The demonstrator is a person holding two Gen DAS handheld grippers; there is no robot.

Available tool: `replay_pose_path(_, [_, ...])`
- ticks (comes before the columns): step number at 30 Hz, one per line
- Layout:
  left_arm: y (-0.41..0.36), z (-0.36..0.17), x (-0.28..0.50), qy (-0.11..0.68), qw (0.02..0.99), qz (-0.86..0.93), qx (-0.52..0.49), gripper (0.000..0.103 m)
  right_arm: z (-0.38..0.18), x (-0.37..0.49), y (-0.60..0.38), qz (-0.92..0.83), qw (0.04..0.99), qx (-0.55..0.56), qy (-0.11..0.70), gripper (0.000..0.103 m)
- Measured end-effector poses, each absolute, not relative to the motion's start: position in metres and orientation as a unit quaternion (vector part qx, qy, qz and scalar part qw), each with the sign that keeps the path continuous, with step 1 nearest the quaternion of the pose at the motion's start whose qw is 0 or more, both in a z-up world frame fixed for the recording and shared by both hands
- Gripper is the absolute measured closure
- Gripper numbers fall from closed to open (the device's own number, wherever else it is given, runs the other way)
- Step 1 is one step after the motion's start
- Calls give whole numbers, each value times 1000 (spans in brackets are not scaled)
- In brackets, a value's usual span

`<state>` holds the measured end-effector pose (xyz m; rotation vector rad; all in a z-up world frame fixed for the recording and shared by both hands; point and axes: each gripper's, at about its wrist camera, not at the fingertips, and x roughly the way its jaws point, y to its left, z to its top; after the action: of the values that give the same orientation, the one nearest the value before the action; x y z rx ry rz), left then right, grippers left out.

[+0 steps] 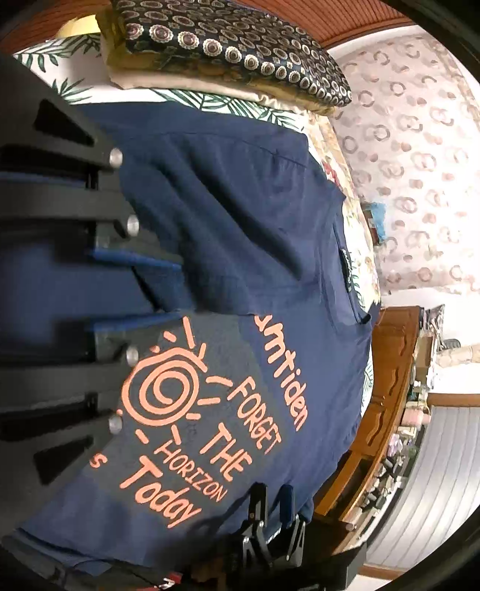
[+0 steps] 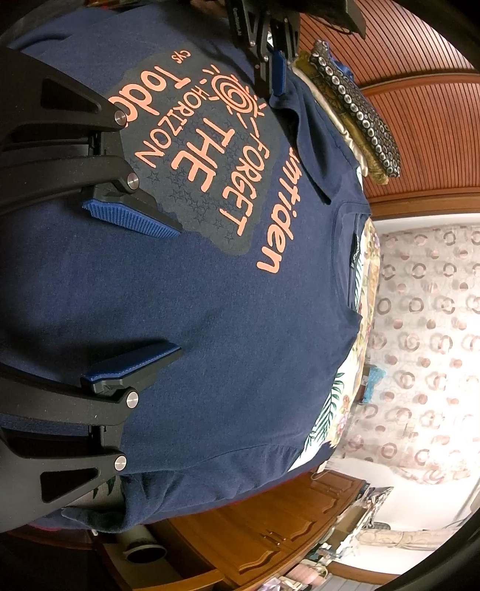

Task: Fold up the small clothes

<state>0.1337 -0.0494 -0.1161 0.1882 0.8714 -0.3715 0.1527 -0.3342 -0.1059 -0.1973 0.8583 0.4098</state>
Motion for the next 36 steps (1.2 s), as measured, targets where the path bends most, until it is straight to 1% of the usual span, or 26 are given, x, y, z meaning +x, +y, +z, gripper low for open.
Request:
replay_pose_path(2, [-43,-111,129,417,886,-188,78,98,-106,153,-334,197,884,-95,412,42])
replay_pose_path(3, [-41,-108,126,415,887,-190,76,99,-106,153,-334,197,884,-95,412,42])
replay_pose_path(9, [-36,-95,107,410,888,-193,71,99,-106,152,-334,197,884,-95,412,42])
replay_pose_path(10, [-37,-95,107,413,887,-193,70,98,-106,152,-334,197,884,-95,412,42])
replay_pose_path(12, [-37,-96,107,418,885,-197,68,92,-106,153,-334,197,884,-95,412,42])
replay_pose_path(14, [-38,-97,107,417,885,-195,66,88,-106,152,-334,197,884,-95,412,42])
replay_pose_path(18, [-36,-98,113,413,891,-181,60,84,-106,153,-334,197,885,-95,412,42])
replay_pose_path(22, [-29,-95,123,403,898,-172,46,82,-106,153,-334,197,885,-95,412,42])
replay_pose_path(28, [-19,-104,146,413,898,-146,40,80,-106,153,-334,197,885,-95,412,42])
replay_pose_path(36, [-11,-93,149,395,908,-139,23,79,-107,153,-334,197,885,-95,412,42])
